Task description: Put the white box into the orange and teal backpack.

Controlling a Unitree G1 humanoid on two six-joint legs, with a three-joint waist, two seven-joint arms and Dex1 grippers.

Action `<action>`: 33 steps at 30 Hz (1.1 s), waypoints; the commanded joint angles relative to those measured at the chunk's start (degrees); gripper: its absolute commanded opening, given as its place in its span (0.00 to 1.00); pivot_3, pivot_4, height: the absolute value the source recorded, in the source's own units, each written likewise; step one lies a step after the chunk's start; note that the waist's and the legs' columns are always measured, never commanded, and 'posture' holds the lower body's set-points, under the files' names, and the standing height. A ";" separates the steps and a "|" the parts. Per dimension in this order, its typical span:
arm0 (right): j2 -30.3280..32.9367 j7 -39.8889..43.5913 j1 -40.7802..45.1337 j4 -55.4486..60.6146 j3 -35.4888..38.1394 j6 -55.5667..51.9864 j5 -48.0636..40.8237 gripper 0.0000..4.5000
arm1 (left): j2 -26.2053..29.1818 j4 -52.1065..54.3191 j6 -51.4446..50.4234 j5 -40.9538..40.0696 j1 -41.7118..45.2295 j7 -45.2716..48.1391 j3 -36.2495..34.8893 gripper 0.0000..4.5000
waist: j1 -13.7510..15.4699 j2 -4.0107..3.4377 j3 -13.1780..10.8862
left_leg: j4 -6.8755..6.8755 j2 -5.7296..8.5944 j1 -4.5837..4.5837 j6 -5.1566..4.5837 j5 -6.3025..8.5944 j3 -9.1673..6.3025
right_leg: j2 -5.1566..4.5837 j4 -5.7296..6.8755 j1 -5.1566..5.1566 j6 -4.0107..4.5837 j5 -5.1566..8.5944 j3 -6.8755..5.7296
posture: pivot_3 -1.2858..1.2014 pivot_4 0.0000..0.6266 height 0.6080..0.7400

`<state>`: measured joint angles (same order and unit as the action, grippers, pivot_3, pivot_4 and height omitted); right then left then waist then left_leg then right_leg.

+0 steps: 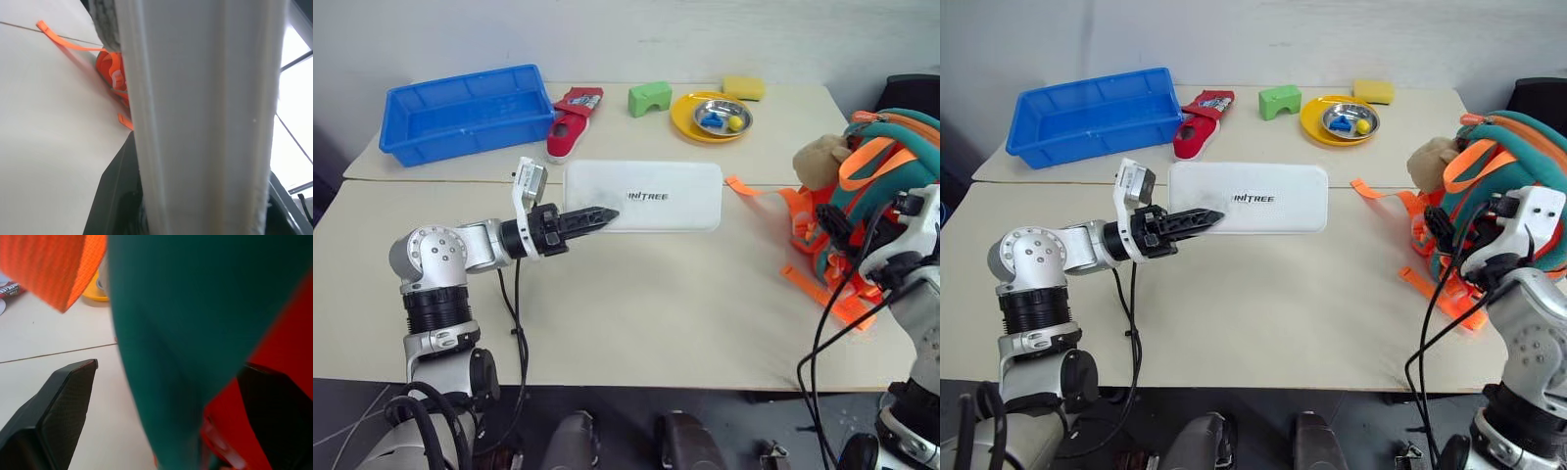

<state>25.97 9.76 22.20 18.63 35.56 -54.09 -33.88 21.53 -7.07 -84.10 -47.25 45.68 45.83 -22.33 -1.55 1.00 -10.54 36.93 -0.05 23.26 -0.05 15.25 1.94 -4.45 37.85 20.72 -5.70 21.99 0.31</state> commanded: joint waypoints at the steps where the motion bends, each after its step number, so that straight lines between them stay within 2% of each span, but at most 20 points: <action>1: 1.94 1.97 1.74 -3.54 -1.75 6.16 1.74 0.80 | 0.77 3.73 0.73 -3.33 0.48 -1.25 -2.23 0.32 | 0.00 0.00 0.00 | 0.00 0.00 -0.01 0.00 0.00 0.00 | 0.00 0.00 -0.01 0.00 0.00 0.00 | 0.52 0.24 1.00; 7: 4.05 5.18 1.44 -5.45 -4.01 9.46 1.64 0.33 | 0.97 4.96 1.11 -5.27 -0.18 -4.30 -4.23 0.32 | 0.02 0.00 0.00 | 0.01 -0.01 0.00 0.00 0.00 -0.01 | 0.01 0.01 -0.01 0.00 0.00 0.00 | 0.52 0.24 1.00; 11: 4.99 10.01 1.18 -2.99 -5.35 8.99 -1.75 0.03 | 1.19 5.01 2.28 -5.88 -0.45 -5.83 -4.75 0.32 | -0.08 0.00 0.00 | 0.00 -0.02 0.00 0.00 0.00 0.01 | 0.01 0.00 0.00 0.00 0.00 0.00 | 0.52 0.24 1.00; 16: 9.92 22.71 -1.14 6.65 -6.40 1.39 -17.66 0.01 | 3.19 3.97 5.67 -5.24 -0.11 -5.99 -4.87 0.32 | -0.05 -0.01 -0.01 | -0.04 -0.10 0.00 0.02 0.01 0.01 | 0.10 -0.04 0.00 -0.01 0.00 -0.01 | 0.52 0.24 1.00; 20: 16.03 28.70 -2.70 11.86 -4.97 -3.43 -30.13 0.01 | 6.44 0.77 9.42 -4.39 1.15 -4.51 -4.68 0.32 | -0.05 0.04 -0.05 | -0.05 -0.13 -0.01 0.04 0.02 -0.01 | 0.10 -0.10 -0.03 -0.01 0.00 -0.03 | 0.52 0.24 1.00; 27: 27.71 32.50 -6.01 13.84 1.06 -7.79 -51.80 0.01 | 11.09 -2.14 14.77 -4.90 2.75 0.56 -2.75 0.32 | 0.13 0.28 -0.22 | -0.04 -0.12 0.04 -0.03 0.06 -0.07 | 0.04 -0.18 -0.07 0.00 0.00 -0.09 | 0.52 0.24 1.00; 33: 36.07 34.36 -13.37 12.93 7.81 -10.38 -60.12 0.01 | 9.11 -0.84 14.46 -11.55 5.02 2.87 -4.54 0.32 | 0.66 0.56 -0.38 | 0.08 -0.11 0.12 -0.19 0.15 -0.13 | -0.03 -0.34 -0.16 -0.01 0.00 -0.16 | 0.52 0.24 1.00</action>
<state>60.76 43.18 9.29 31.31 39.65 -64.39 -90.88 30.59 -10.12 -70.06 -54.39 48.07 46.74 -24.81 -0.90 1.56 -10.92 37.04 -0.16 23.38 -0.24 15.40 1.81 -4.48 37.51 20.56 -5.71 21.99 0.15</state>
